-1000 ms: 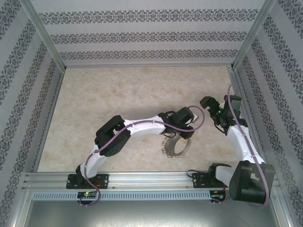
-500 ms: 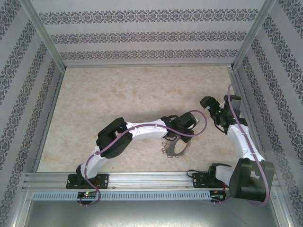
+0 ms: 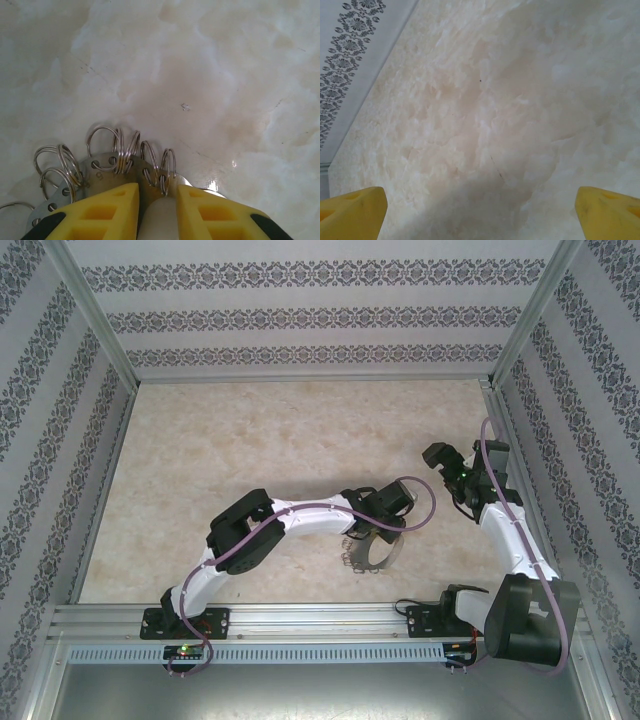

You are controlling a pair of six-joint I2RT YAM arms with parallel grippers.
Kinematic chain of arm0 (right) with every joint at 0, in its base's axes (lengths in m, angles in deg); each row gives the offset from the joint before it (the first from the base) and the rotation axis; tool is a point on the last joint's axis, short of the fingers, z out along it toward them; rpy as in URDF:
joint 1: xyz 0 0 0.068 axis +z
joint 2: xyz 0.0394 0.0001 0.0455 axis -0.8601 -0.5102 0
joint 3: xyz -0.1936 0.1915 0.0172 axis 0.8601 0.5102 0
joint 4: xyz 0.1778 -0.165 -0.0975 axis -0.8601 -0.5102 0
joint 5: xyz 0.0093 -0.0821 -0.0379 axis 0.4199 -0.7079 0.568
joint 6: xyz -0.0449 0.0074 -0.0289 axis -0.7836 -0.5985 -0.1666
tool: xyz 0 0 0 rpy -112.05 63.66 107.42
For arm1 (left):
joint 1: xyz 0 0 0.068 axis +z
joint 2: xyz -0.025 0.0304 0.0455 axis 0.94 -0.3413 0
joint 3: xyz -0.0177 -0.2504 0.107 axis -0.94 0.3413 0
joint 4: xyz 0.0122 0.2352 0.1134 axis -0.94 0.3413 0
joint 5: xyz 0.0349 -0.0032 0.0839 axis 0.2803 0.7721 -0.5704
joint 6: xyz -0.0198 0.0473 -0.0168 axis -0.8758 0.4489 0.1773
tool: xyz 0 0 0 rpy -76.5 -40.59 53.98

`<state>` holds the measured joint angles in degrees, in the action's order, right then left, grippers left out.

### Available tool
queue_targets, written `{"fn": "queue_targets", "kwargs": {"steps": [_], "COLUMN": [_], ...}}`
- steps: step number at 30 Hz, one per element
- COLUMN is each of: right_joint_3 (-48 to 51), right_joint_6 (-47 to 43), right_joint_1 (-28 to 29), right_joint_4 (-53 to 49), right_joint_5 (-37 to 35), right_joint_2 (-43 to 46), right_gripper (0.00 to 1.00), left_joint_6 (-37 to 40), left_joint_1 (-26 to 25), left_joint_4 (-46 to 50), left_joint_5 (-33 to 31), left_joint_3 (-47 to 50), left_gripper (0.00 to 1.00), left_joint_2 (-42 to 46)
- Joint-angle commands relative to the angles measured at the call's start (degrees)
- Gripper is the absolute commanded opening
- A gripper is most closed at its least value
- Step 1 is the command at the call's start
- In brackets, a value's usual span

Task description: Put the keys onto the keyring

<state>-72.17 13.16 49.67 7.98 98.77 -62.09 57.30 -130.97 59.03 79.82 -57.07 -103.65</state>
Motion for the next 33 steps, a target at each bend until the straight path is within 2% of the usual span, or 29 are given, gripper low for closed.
{"fn": "queue_targets", "kwargs": {"steps": [1, 21, 33], "right_joint_3": [-1.29, -1.12, -1.08], "right_joint_6": [-0.7, -0.62, -0.53], "right_joint_1": [-0.46, -0.52, -0.55], "right_joint_4": [0.66, 1.86, 2.54], "right_joint_5": [-0.04, 0.01, 0.37], "right_joint_2": [-0.78, -2.59, -3.43], "right_gripper": [0.97, 0.97, 0.97], "left_joint_6": [1.06, 1.64, 1.4], "left_joint_1": [-0.59, -0.6, -1.83], "left_joint_4": [0.54, -0.42, -0.8], "left_joint_5": [-2.06, -2.52, -5.97], "left_joint_3": [0.06, -2.23, -2.71], "left_gripper": [0.27, 0.27, 0.26], "left_joint_2": [-1.56, -3.02, -2.46]}}
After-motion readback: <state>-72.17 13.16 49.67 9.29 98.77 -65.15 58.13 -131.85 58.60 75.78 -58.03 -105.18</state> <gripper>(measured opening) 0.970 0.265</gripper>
